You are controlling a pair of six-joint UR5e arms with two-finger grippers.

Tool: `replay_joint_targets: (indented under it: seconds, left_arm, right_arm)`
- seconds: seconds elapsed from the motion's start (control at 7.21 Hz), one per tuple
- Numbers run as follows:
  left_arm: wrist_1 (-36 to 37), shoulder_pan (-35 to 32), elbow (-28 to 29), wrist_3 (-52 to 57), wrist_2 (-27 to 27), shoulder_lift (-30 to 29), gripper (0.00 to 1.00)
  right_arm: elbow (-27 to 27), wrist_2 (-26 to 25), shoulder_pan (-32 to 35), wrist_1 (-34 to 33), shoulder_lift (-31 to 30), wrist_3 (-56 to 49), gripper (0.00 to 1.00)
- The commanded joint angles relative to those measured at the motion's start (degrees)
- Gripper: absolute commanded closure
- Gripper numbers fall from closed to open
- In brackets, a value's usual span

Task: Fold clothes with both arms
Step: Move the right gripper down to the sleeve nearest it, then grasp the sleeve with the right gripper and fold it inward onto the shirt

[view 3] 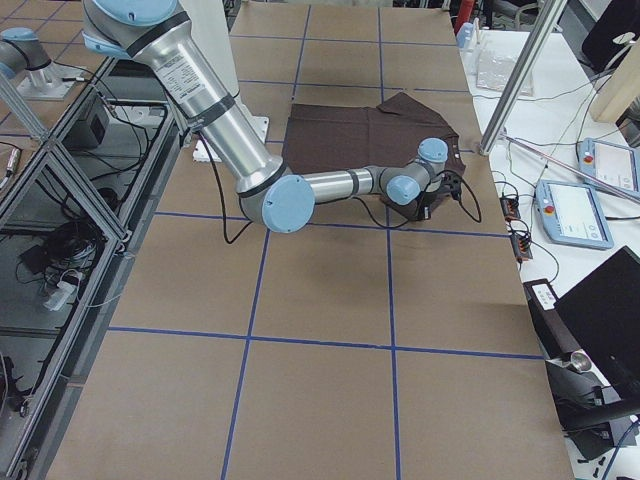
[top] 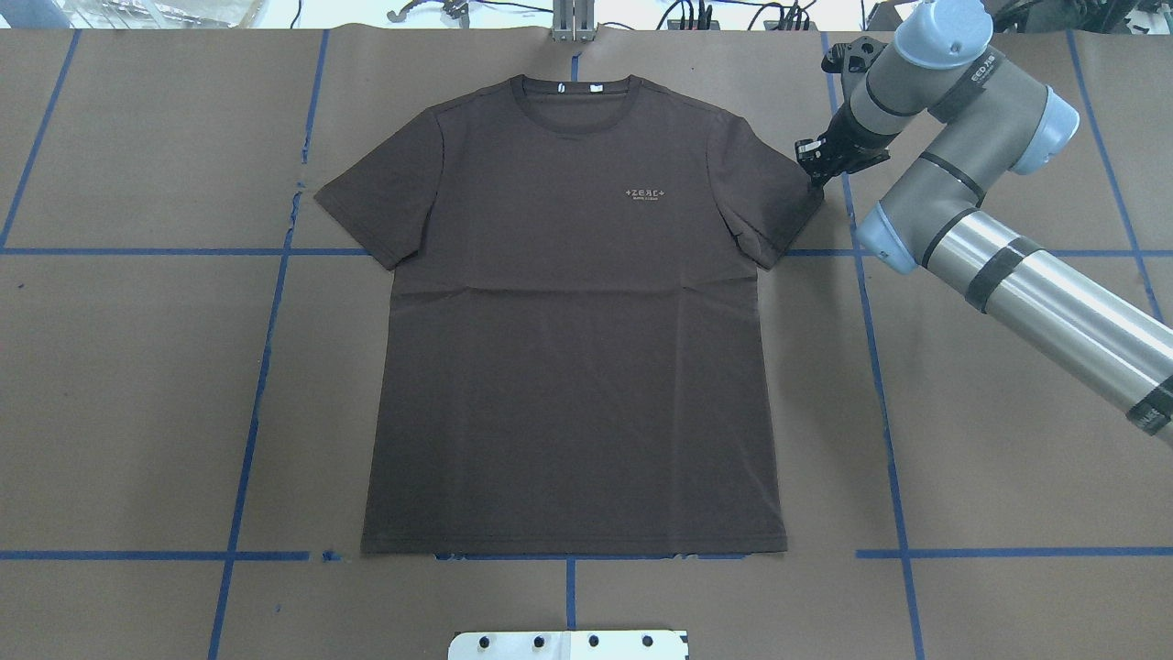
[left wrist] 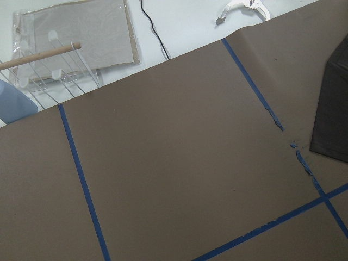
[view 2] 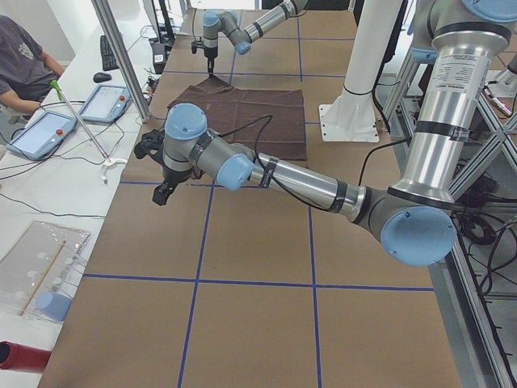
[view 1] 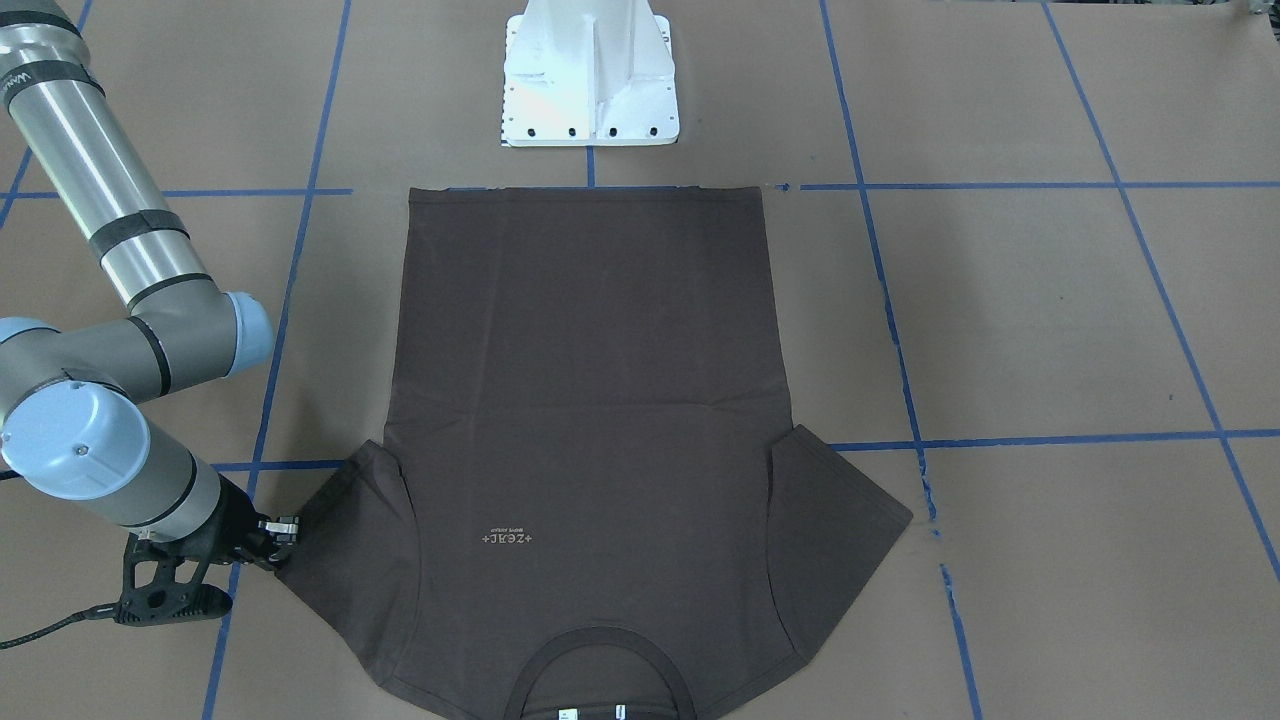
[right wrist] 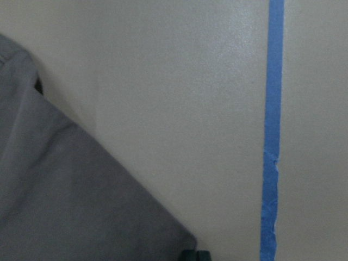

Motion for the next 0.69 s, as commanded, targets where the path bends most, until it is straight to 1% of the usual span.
replay_joint_targets:
  seconds: [0.0,0.28,0.42,0.55]
  left_arm:
    - [0.0,0.0,0.0,0.1,0.0,-0.2,0.00]
    - [0.2,0.0,-0.1,0.2,0.1,-0.1,0.00]
    - [0.3,-0.1,-0.4,0.2,0.1,-0.1,0.00]
    - [0.3,-0.1,-0.6,0.2,0.1,-0.1,0.00]
  right_arm:
    - [2.1,0.1,-0.1,0.1,3.6,0.5,1.00]
    - [4.9,0.0,-1.1,0.1,8.1,2.5,1.00]
    - [5.5,-2.3,-4.7,0.2,10.2,8.0,1.00]
    - [4.9,-10.0,-8.7,0.2,11.7,8.7,1.00]
